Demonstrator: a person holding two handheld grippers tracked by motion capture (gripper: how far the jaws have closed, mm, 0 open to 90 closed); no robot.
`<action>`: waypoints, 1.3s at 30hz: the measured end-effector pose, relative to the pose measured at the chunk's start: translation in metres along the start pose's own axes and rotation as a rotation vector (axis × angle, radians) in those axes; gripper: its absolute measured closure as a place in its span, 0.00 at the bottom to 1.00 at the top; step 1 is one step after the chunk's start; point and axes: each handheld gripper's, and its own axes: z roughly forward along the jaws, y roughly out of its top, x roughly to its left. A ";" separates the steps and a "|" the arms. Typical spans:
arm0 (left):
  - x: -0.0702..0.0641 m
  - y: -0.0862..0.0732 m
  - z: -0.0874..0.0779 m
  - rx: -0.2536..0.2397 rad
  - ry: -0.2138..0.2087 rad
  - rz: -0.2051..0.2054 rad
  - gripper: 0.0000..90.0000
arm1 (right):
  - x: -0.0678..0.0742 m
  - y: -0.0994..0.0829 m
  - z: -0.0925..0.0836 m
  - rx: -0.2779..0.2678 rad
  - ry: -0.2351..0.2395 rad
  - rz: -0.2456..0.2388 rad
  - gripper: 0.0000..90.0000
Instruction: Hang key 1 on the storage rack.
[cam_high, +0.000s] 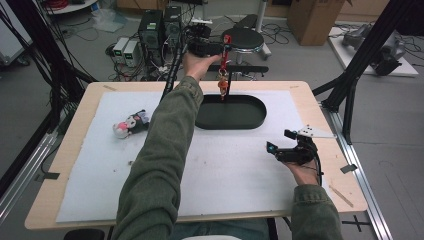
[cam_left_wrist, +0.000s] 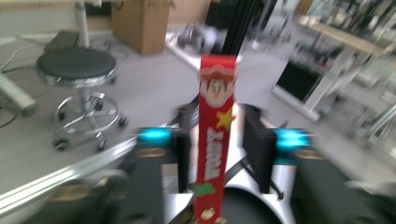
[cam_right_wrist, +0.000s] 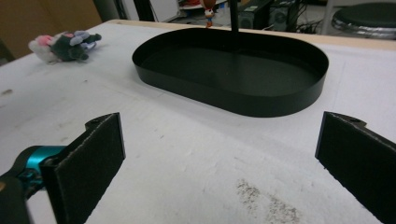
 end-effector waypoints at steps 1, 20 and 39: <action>-0.001 0.000 0.000 0.006 0.007 -0.012 0.37 | -0.001 0.000 0.000 -0.002 0.003 0.003 0.00; 0.019 -0.010 -0.068 -0.072 0.031 0.012 0.02 | 0.000 0.000 0.003 0.033 0.026 0.005 0.00; 0.027 -0.032 -0.130 0.008 0.049 0.101 0.02 | 0.004 -0.001 0.006 0.065 0.023 -0.027 0.00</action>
